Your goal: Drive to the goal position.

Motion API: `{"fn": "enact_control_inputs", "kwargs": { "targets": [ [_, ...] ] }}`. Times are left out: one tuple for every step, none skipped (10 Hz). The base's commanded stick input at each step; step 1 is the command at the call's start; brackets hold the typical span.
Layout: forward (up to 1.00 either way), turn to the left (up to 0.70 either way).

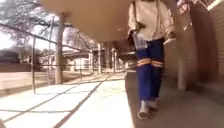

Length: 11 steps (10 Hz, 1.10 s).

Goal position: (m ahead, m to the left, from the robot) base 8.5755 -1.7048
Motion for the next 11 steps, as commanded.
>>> {"fn": "enact_control_inputs", "kwargs": {
  "targets": [
    [0.0, 0.0],
    [0.0, 0.0],
    [0.0, 0.0],
    [0.0, 0.0],
    [0.0, 0.0],
    [0.56, 0.0],
    [0.68, 0.0],
    [0.8, 0.0],
    [0.85, 0.0],
    [0.85, 0.0],
    [0.85, 0.0]
  ]
}}
